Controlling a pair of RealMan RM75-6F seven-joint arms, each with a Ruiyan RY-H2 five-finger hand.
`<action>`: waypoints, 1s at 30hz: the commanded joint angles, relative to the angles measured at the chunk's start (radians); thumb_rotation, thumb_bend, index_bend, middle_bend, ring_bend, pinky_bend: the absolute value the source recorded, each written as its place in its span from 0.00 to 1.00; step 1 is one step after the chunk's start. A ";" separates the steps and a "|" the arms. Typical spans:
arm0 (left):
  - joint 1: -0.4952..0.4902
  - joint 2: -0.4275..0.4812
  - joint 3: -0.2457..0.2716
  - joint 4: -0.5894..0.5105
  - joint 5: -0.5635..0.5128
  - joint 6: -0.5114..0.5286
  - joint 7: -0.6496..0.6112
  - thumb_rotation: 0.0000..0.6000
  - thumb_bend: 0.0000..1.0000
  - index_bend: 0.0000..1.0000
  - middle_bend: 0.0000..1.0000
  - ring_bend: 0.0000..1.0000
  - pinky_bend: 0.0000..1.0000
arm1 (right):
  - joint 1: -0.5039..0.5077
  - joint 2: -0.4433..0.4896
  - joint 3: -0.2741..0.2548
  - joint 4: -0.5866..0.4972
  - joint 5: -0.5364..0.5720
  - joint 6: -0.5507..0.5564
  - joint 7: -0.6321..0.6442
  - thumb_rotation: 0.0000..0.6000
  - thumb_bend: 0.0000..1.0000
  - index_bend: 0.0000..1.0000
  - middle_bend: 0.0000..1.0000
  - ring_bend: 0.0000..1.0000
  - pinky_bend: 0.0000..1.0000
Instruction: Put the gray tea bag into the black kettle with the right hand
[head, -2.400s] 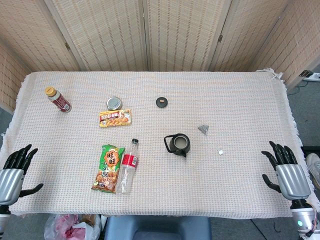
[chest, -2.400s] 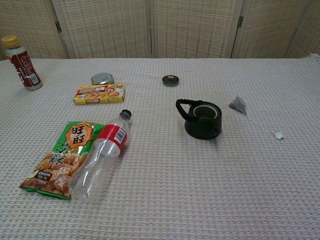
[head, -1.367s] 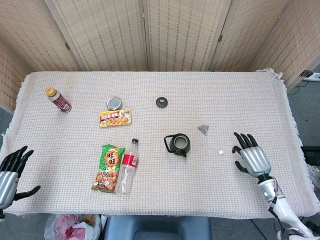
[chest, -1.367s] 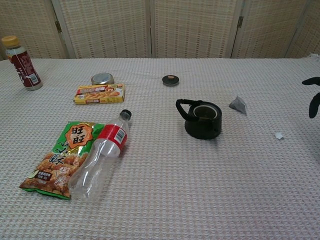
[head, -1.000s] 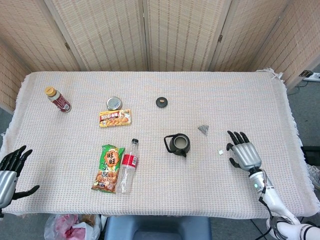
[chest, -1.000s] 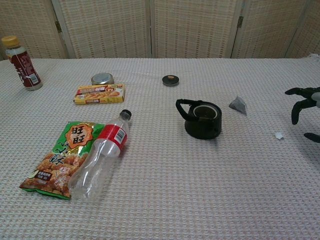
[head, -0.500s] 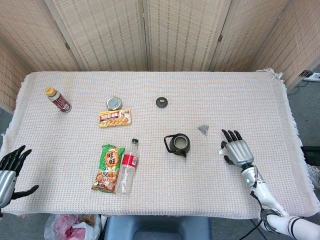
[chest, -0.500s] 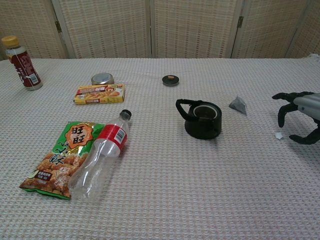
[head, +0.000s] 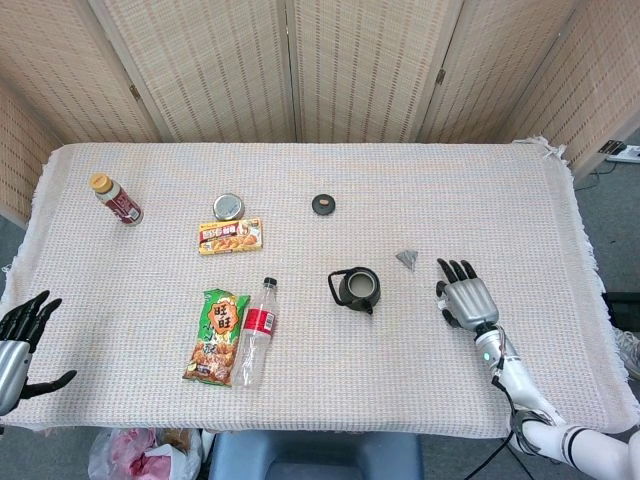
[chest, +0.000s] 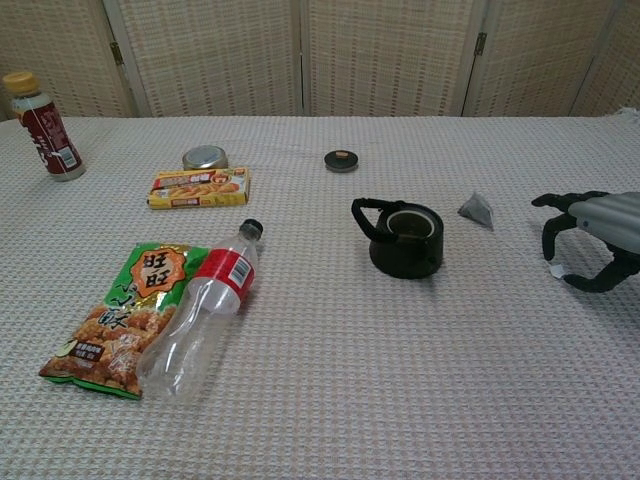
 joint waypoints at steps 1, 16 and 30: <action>0.001 0.000 0.000 0.001 0.000 0.001 -0.001 1.00 0.12 0.00 0.00 0.00 0.11 | 0.002 -0.002 -0.002 0.002 0.002 -0.001 -0.003 1.00 0.30 0.43 0.00 0.00 0.00; -0.002 0.000 -0.004 0.003 -0.014 -0.008 -0.003 1.00 0.12 0.00 0.00 0.00 0.11 | 0.006 -0.019 -0.014 0.024 0.007 0.007 -0.006 1.00 0.33 0.45 0.00 0.00 0.00; -0.006 -0.002 -0.008 0.008 -0.026 -0.020 -0.005 1.00 0.12 0.00 0.00 0.00 0.11 | 0.009 -0.041 -0.020 0.053 -0.012 0.025 0.011 1.00 0.36 0.52 0.00 0.00 0.00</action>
